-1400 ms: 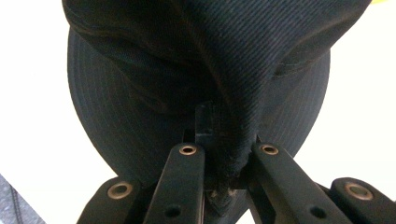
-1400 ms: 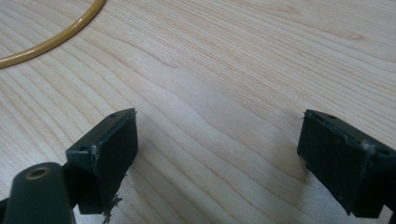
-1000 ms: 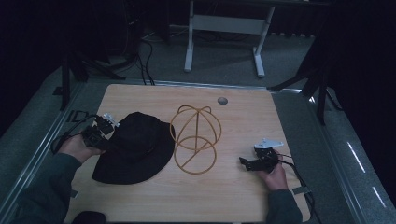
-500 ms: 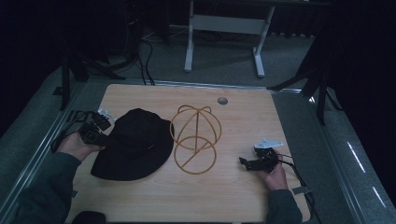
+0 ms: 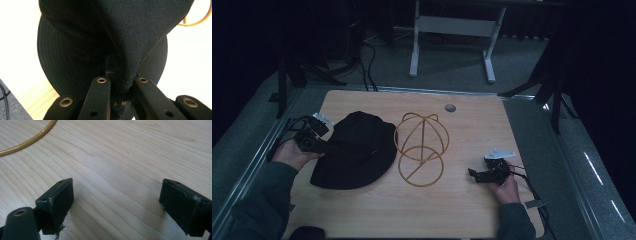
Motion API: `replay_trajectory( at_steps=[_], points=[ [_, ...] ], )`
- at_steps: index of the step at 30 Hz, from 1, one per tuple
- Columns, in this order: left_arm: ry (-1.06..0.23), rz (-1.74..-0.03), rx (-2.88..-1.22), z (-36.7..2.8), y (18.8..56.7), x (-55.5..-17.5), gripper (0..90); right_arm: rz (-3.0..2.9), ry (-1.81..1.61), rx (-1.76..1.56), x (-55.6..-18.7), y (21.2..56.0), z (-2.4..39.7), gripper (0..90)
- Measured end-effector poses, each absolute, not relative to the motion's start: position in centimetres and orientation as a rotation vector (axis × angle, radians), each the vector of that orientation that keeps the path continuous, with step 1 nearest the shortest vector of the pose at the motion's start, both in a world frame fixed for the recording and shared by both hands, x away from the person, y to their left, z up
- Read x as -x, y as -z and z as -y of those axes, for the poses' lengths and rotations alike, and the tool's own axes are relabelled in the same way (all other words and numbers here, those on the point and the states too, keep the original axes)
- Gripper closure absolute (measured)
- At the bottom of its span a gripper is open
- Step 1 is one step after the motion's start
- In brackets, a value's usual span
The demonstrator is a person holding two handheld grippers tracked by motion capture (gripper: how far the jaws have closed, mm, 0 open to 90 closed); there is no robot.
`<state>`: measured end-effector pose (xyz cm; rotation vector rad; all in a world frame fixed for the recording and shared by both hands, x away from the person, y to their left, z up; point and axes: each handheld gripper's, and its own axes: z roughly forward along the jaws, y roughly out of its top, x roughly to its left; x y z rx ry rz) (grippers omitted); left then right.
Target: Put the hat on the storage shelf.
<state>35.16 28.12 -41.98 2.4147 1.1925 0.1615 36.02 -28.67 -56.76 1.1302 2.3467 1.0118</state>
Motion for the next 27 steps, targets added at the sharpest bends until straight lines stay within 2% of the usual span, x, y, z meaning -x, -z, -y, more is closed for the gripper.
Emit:
replay_trajectory(
  at_steps=[27],
  points=[
    [-0.202,-1.154,-2.339,-28.6,39.1,-35.1,88.1,-2.347,-1.011,-1.127,-36.0,56.8,28.7,12.2]
  ],
)
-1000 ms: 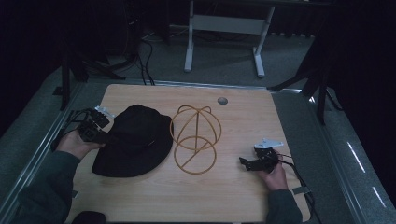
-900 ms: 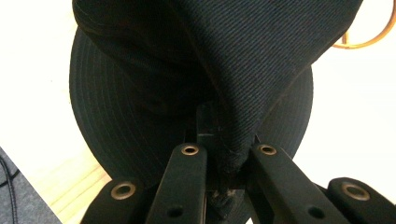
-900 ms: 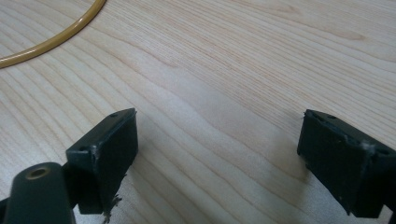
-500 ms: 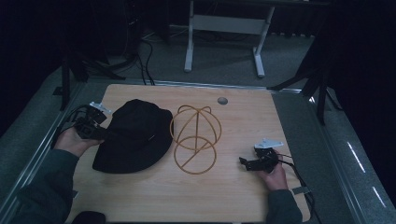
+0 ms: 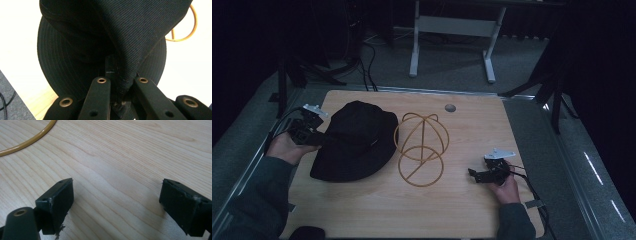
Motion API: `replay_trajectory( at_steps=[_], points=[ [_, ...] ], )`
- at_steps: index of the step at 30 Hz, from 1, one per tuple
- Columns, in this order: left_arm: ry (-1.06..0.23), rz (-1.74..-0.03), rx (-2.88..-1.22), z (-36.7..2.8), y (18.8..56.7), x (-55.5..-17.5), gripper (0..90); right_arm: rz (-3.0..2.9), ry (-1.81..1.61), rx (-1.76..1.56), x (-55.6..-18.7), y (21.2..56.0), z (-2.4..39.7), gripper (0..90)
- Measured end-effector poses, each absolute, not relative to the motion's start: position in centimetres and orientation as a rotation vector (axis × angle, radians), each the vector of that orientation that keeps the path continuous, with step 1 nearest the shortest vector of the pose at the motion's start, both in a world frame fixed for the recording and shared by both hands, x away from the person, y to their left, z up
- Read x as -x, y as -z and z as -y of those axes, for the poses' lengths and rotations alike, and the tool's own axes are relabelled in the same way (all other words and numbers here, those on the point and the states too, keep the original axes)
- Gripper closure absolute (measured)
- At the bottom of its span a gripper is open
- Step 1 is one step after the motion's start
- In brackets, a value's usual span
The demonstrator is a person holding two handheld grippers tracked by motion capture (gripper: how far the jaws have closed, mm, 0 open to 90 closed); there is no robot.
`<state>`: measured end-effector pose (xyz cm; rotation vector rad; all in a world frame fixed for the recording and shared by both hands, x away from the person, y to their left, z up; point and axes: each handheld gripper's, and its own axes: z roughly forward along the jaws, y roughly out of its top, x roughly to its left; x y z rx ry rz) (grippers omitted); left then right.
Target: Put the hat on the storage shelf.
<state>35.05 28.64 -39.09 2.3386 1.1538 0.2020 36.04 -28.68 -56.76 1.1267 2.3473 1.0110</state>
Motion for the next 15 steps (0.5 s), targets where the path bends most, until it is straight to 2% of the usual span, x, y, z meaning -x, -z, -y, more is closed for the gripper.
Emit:
replay_trajectory(
  at_steps=[15],
  points=[
    [-0.226,-1.134,-2.335,-28.9,37.2,-34.9,88.1,-2.347,-1.012,-1.127,-36.0,56.8,28.7,12.2]
  ],
)
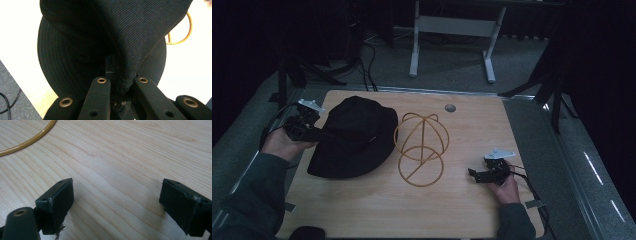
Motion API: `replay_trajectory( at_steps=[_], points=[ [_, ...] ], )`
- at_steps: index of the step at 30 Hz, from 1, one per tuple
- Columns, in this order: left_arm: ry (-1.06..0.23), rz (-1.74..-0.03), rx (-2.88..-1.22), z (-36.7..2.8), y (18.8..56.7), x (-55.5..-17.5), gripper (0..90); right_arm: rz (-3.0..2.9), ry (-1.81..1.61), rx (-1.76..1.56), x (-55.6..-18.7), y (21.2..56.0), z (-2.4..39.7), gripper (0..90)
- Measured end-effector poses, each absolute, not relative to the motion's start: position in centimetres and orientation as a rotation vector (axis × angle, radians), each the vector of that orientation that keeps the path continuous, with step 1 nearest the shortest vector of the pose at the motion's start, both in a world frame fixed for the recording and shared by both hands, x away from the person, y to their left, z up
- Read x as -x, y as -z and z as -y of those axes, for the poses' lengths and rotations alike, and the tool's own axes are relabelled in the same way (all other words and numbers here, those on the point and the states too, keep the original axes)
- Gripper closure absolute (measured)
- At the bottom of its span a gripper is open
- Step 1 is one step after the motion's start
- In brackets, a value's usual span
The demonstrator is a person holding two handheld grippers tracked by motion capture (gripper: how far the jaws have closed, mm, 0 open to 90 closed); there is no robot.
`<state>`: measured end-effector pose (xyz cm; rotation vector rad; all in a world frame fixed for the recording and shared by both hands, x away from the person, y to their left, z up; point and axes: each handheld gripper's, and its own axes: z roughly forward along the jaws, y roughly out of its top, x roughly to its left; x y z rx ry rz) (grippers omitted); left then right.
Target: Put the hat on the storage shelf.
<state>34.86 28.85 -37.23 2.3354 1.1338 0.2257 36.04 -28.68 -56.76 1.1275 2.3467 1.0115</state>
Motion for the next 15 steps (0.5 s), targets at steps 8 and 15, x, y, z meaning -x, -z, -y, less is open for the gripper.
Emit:
replay_trajectory(
  at_steps=[8,15],
  points=[
    [-0.237,-1.125,-2.328,-28.9,36.4,-34.8,88.1,-2.346,-1.012,-1.128,-36.0,56.8,28.7,12.2],
    [-0.246,-1.121,-2.320,-28.9,35.9,-34.9,88.1,-2.347,-1.012,-1.129,-36.0,56.8,28.7,12.2]
  ],
)
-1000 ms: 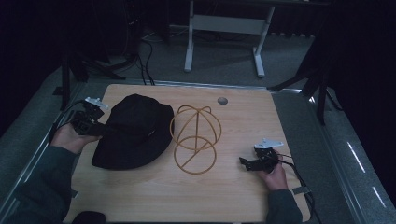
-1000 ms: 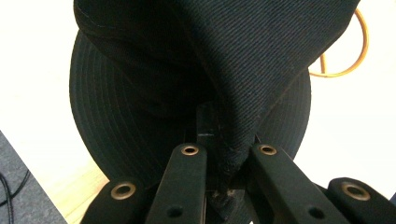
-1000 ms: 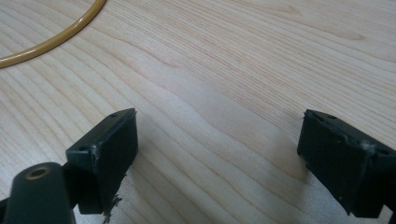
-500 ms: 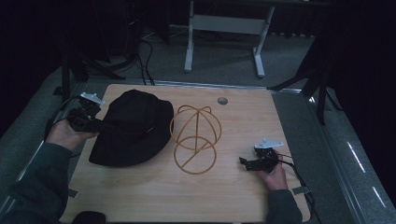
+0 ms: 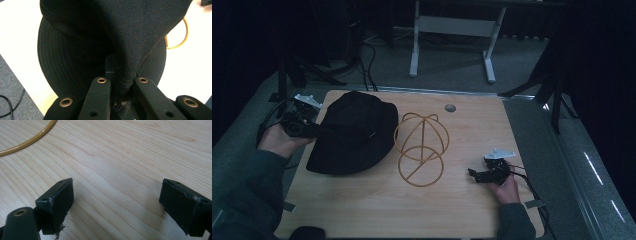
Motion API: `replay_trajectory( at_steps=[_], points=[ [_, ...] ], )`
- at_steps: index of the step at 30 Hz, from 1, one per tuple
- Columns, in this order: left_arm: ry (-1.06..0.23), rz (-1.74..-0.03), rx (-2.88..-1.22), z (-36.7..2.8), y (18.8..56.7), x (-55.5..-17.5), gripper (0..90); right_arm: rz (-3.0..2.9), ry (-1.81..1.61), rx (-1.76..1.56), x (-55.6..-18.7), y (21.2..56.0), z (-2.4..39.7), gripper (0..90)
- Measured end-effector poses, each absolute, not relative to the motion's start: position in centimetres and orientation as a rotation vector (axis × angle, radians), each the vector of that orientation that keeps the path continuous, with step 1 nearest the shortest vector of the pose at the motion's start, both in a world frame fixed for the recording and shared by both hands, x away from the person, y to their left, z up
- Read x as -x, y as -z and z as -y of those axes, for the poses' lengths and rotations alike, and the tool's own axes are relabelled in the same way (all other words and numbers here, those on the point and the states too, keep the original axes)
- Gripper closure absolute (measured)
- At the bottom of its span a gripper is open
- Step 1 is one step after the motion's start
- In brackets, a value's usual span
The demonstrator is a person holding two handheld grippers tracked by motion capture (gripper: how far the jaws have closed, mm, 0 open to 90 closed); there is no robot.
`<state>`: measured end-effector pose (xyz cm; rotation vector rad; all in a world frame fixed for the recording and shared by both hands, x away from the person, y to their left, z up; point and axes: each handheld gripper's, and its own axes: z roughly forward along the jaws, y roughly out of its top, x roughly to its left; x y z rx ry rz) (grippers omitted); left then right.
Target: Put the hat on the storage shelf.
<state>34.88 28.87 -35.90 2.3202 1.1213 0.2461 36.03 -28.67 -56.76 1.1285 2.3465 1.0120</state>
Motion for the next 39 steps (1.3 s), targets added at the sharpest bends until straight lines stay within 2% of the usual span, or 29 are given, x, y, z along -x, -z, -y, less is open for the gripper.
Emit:
replay_trajectory(
  at_steps=[39],
  points=[
    [-0.269,-1.083,-2.336,-28.5,32.9,-35.7,88.1,-2.346,-1.012,-1.129,-36.0,56.8,28.7,12.2]
  ],
)
